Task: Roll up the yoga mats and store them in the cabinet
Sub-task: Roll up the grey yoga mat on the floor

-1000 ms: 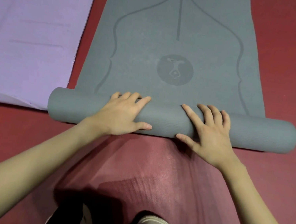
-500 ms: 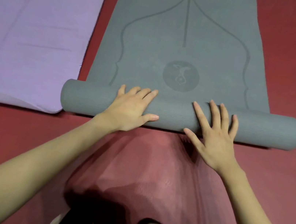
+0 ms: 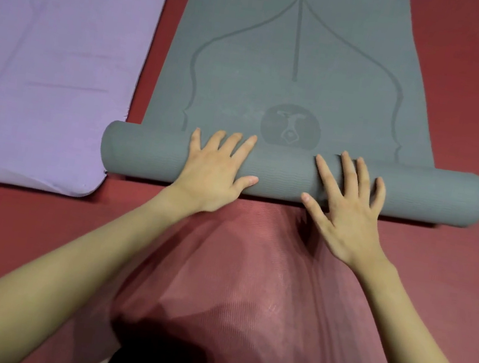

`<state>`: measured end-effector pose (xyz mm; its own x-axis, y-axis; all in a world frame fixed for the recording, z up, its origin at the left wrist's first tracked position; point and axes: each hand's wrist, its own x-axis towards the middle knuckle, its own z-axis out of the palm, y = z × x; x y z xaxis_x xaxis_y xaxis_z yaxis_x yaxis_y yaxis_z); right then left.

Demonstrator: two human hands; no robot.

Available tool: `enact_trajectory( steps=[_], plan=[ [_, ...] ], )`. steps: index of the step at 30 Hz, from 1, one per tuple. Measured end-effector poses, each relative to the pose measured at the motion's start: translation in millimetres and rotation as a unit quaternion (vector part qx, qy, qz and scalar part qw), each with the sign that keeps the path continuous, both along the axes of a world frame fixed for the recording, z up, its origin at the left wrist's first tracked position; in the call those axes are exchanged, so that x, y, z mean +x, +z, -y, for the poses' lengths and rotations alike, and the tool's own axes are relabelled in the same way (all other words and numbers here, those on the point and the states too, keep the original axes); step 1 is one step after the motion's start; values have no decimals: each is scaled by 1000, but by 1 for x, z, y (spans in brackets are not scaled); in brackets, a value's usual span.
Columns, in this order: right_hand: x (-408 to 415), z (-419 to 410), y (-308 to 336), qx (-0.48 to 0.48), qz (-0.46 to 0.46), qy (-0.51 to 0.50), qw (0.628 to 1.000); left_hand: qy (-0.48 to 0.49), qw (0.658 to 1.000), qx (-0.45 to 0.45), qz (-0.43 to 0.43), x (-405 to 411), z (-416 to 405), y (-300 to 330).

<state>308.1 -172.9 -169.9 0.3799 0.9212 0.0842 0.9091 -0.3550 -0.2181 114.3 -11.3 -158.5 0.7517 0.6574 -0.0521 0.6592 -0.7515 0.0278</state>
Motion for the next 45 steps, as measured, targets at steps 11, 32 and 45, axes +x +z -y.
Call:
enact_trajectory(
  steps=[11,32,45],
  plan=[
    [34,-47,8,-54,-20,14,998,0,1000,13,-12,11,-16,0],
    [11,10,34,-81,26,86,993,-44,999,-3,14,-27,32,14],
    [13,-1,51,-261,-61,98,959,-104,994,-7,-28,-44,56,10]
  ],
)
